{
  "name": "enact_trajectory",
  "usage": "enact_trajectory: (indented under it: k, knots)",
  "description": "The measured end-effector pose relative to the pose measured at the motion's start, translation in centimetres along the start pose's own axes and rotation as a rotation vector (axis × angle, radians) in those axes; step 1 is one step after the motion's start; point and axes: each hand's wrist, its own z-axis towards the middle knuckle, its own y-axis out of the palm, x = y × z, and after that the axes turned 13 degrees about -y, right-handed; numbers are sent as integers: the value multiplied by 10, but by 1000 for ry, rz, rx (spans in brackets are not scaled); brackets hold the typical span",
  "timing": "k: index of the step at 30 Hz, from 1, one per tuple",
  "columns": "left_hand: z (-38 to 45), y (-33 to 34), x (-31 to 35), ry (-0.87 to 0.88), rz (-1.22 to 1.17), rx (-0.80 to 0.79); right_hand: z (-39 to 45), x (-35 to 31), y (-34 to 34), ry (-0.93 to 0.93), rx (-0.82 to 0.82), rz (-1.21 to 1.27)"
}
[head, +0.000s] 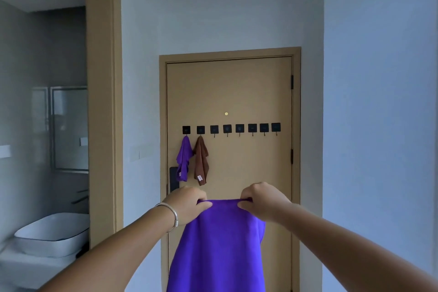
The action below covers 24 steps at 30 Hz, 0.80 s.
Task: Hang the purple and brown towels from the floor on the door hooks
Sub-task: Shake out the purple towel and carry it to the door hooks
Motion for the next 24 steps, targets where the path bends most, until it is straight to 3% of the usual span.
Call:
enact_trajectory:
  k: [15, 24]
  knots:
    - [217, 85, -11, -5, 47, 59, 147, 183, 54, -27, 48, -72]
    - [355, 128, -60, 41, 12, 80, 262, 265, 109, -11, 115, -75]
